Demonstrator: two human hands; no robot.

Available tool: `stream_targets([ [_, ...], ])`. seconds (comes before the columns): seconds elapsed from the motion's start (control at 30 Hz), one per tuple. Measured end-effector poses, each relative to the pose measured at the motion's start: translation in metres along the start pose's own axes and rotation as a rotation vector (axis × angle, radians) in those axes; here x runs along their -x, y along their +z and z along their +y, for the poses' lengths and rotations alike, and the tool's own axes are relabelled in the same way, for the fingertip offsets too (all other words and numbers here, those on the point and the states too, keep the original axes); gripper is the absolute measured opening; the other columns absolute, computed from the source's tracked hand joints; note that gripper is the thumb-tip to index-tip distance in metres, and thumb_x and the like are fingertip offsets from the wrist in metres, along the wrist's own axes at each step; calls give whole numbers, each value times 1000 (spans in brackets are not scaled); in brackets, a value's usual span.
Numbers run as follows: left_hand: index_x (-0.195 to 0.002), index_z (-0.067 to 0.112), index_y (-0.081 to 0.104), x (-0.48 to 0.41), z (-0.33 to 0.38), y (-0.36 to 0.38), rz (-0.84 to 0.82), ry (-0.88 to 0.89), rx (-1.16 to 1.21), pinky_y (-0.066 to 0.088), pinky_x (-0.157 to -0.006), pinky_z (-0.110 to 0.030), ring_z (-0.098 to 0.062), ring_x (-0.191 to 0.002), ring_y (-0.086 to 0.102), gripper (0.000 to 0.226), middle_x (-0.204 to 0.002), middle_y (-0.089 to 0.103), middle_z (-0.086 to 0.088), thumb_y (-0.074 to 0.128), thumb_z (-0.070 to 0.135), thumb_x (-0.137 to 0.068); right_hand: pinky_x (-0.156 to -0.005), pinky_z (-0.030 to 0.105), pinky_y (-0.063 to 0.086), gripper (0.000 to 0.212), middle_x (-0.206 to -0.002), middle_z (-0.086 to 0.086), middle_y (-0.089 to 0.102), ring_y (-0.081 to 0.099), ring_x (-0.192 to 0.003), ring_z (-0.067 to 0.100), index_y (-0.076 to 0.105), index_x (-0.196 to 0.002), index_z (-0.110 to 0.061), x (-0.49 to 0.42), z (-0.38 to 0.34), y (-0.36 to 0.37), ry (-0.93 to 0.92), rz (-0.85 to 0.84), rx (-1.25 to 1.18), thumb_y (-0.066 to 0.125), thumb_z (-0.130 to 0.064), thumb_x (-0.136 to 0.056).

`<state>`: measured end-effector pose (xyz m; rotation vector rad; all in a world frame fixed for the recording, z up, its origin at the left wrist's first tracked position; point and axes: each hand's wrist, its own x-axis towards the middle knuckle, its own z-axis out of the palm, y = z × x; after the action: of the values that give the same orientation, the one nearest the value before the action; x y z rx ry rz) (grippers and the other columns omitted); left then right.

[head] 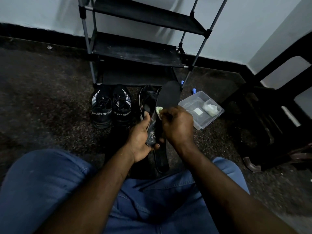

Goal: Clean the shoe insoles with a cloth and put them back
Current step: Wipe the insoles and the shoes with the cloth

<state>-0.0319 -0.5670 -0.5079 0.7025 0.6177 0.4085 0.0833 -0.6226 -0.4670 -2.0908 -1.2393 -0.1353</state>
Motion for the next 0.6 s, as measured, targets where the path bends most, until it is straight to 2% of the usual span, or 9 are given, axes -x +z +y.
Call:
stream_targets([
  [0.13, -122, 24, 70, -5, 0, -2, 45, -7, 76, 52, -88, -39, -24, -108, 70, 74, -125, 72, -6, 27, 78, -94, -66, 27, 47, 13, -86, 3, 73, 68, -73, 23, 82, -93, -20, 23, -18, 7, -172, -126, -22, 74, -16, -83],
  [0.2, -124, 23, 70, -6, 1, -1, 33, -1, 56, 47, -81, -36, -28, -111, 64, 83, -130, 68, -6, 24, 83, -91, -66, 27, 48, 14, -86, 2, 74, 68, -74, 22, 82, -93, -22, 19, -15, 4, -211, -134, 23, 75, -17, -82],
  [0.27, -128, 22, 68, -6, 0, -3, 4, 20, 0, 36, -67, -33, -32, -98, 57, 89, -126, 61, -12, 25, 88, -86, -67, 29, 50, 16, -86, 3, 74, 68, -76, 25, 81, -92, -21, 6, -6, 2, -152, -61, 60, 76, -13, -80],
  [0.33, -128, 24, 67, -6, -2, -5, -1, 30, -47, 34, -62, -32, -29, -86, 56, 90, -122, 60, -13, 25, 89, -84, -68, 30, 50, 15, -87, 6, 74, 68, -77, 27, 81, -92, -19, 4, -5, 1, -63, -27, 42, 75, -11, -81],
  [0.4, -128, 26, 69, -8, -2, -7, 22, 29, -44, 49, -77, -39, -32, -102, 63, 90, -128, 66, -8, 25, 91, -82, -68, 29, 49, 11, -87, 5, 75, 69, -77, 25, 81, -92, -20, 14, -16, 2, -100, -65, 23, 74, -16, -84],
  [0.47, -130, 23, 67, -11, 0, -8, 50, 25, -7, 47, -103, -51, -30, -120, 64, 95, -131, 69, -11, 24, 92, -81, -67, 29, 49, 15, -86, 4, 75, 69, -76, 24, 81, -92, -22, 23, -23, 3, -200, -132, 9, 69, -20, -84],
  [0.5, -130, 23, 68, -10, 2, -8, 49, 25, -12, 46, -102, -49, -30, -120, 63, 96, -131, 68, -16, 23, 93, -81, -66, 29, 49, 15, -85, 4, 74, 68, -75, 24, 81, -92, -22, 21, -22, 3, -221, -141, 22, 68, -21, -83],
  [0.57, -124, 29, 71, -7, 4, -5, 40, 37, -66, 43, -81, -41, -33, -107, 60, 93, -129, 67, -21, 19, 93, -81, -65, 28, 48, 12, -85, 3, 73, 67, -74, 23, 81, -91, -23, 9, -14, 4, -151, -86, 59, 71, -22, -86],
  [0.6, -123, 31, 72, -6, 4, -5, 32, 37, -92, 40, -70, -35, -32, -94, 61, 92, -118, 69, -22, 17, 92, -81, -66, 26, 47, 10, -86, 2, 74, 68, -75, 22, 81, -92, -23, 4, -11, 4, -85, -49, 53, 72, -22, -87],
])
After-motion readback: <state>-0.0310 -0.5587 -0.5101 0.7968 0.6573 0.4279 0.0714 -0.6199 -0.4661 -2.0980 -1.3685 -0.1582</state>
